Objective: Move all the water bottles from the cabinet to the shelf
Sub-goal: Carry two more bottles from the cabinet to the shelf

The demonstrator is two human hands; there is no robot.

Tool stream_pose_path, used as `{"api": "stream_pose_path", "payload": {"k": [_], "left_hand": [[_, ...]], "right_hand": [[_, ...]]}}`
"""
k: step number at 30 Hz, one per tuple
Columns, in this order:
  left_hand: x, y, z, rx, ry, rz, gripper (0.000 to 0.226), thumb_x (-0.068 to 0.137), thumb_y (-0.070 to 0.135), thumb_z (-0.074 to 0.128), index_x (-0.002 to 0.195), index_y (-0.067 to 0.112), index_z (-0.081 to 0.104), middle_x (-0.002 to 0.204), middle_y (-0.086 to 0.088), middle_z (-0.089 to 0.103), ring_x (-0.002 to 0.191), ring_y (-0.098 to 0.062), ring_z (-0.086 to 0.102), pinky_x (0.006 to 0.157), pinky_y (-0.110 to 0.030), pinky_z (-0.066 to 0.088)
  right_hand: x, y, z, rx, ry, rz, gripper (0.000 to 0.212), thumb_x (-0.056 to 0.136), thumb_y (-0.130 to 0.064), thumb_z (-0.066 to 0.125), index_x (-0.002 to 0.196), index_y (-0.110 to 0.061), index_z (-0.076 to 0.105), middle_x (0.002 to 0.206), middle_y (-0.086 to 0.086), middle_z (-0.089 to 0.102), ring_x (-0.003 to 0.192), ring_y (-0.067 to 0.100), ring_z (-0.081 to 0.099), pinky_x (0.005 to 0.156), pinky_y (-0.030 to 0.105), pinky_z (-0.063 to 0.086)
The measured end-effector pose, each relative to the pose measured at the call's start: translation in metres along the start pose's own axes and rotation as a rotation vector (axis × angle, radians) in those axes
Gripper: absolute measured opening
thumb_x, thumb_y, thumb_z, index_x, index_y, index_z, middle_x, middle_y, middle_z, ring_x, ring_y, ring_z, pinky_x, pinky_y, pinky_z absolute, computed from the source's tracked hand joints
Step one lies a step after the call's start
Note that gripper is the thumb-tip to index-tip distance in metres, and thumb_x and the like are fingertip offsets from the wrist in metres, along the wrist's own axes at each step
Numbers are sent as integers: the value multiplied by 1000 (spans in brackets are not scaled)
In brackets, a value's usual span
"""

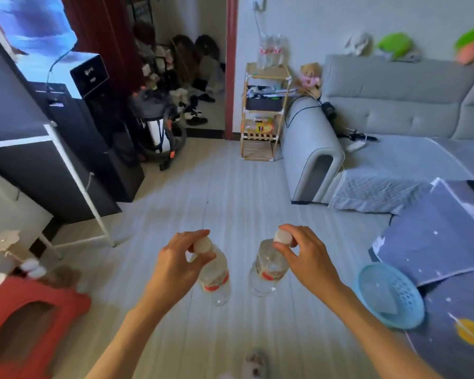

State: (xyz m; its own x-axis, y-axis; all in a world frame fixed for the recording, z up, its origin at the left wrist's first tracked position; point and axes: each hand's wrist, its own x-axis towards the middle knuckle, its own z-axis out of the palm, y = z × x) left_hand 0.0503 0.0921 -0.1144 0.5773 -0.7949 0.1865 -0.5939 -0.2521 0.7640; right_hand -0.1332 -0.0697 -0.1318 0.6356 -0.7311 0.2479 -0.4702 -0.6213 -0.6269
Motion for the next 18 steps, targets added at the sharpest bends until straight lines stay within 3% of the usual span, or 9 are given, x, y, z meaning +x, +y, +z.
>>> {"api": "stream_pose_path", "payload": {"k": [3, 8, 13, 18], "left_hand": [[64, -9, 19, 17, -17, -3, 36, 76, 14, 70, 110, 19, 60, 93, 4, 59, 83, 0, 53, 66, -2, 38], [179, -15, 49, 39, -43, 5, 34, 77, 14, 68, 110, 18, 60, 88, 12, 54, 80, 2, 51, 64, -3, 38], [299, -19, 60, 86, -26, 11, 37, 76, 16, 70, 112, 19, 60, 93, 6, 56, 81, 3, 50, 69, -10, 36], [419, -24, 74, 70, 14, 26, 37, 75, 14, 71, 110, 21, 61, 89, 8, 54, 79, 0, 51, 69, -10, 35]], "right_hand": [[58, 26, 12, 14, -2, 52, 29, 82, -26, 65, 108, -16, 59, 91, -3, 53, 76, 6, 48, 67, 2, 35], [170, 65, 21, 25, -25, 63, 29, 81, -25, 66, 107, -14, 60, 91, -7, 53, 80, 8, 49, 76, 15, 36], [296, 89, 17, -3, -15, 13, 28, 80, -21, 67, 106, -10, 62, 94, -1, 57, 91, 17, 53, 76, 16, 33], [413, 120, 21, 4, 63, -13, 31, 77, -16, 71, 105, -6, 64, 90, 7, 62, 79, 16, 50, 78, 23, 40]]}}
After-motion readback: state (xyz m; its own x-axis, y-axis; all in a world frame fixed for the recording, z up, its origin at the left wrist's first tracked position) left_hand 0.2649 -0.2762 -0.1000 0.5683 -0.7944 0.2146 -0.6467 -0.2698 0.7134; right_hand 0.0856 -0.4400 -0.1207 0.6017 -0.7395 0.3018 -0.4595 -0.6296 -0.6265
